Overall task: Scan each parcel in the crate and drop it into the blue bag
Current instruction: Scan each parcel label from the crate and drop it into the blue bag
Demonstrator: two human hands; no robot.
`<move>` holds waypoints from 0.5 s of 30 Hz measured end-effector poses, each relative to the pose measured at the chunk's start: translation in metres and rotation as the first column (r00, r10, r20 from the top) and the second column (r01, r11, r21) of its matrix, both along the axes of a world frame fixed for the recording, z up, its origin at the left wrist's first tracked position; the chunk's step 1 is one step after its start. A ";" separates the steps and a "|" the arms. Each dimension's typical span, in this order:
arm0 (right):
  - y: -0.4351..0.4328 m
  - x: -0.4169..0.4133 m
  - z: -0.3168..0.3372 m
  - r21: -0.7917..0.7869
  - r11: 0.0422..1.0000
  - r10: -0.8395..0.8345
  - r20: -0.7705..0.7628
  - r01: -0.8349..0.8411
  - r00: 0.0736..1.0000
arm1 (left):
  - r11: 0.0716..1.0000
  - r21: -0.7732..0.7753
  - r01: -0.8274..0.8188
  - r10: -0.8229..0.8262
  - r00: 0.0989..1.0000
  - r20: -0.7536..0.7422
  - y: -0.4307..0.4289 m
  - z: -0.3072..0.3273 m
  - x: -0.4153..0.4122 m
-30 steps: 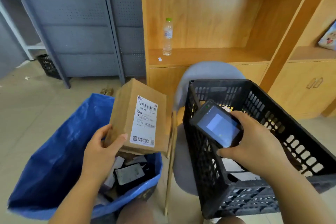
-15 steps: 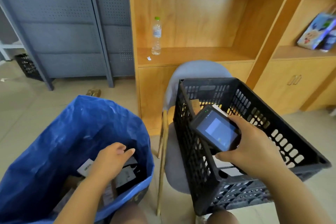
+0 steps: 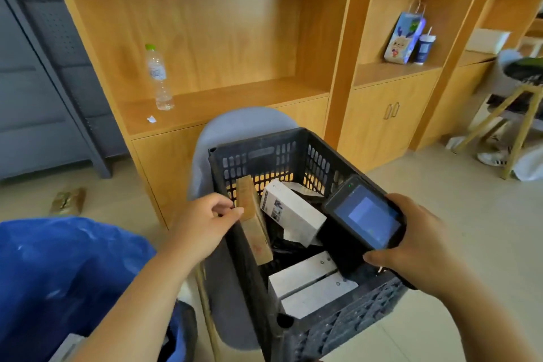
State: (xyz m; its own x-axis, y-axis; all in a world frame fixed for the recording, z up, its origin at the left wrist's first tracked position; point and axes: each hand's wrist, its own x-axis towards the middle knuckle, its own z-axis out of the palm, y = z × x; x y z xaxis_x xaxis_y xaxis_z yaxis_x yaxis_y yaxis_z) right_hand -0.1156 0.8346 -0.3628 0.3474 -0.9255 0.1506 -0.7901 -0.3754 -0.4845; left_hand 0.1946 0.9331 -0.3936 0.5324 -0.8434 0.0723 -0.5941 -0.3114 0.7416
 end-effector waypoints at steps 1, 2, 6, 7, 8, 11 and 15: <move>-0.006 -0.004 -0.001 0.000 1.000 -0.016 0.004 0.016 1.000 | 0.999 0.010 0.042 -0.043 0.998 0.036 -0.017 0.001 -0.006; -0.012 -0.008 -0.002 0.002 1.000 -0.030 0.007 0.030 1.000 | 0.996 0.030 0.090 -0.092 0.992 0.082 -0.036 0.000 -0.012; -0.032 -0.017 -0.006 0.038 0.997 -0.058 -0.038 0.060 0.998 | 0.951 0.185 0.248 -0.293 0.913 0.284 -0.108 -0.020 -0.034; -0.036 -0.018 -0.007 0.045 0.997 -0.059 -0.048 0.061 0.997 | 0.929 0.247 0.276 -0.348 0.877 0.331 -0.124 -0.029 -0.037; -0.040 -0.018 -0.008 0.051 0.997 -0.059 -0.058 0.062 0.997 | 0.900 0.322 0.294 -0.407 0.830 0.382 -0.138 -0.040 -0.038; -0.053 -0.017 -0.013 0.065 0.996 -0.059 -0.098 0.066 0.993 | 0.802 0.538 0.259 -0.550 0.670 0.498 -0.170 -0.069 -0.033; -0.069 -0.017 -0.019 0.080 0.994 -0.057 -0.145 0.069 0.988 | 0.714 0.668 0.209 -0.657 0.529 0.537 -0.200 -0.092 -0.027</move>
State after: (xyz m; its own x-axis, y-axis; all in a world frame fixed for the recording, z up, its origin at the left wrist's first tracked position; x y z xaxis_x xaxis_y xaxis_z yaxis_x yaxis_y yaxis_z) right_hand -0.1323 0.7658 -0.3819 0.3001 -0.9536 0.0241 -0.8743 -0.2850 -0.3929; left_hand 0.1675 0.7329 -0.4860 0.0458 -0.9696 -0.2405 -0.9894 -0.0109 -0.1445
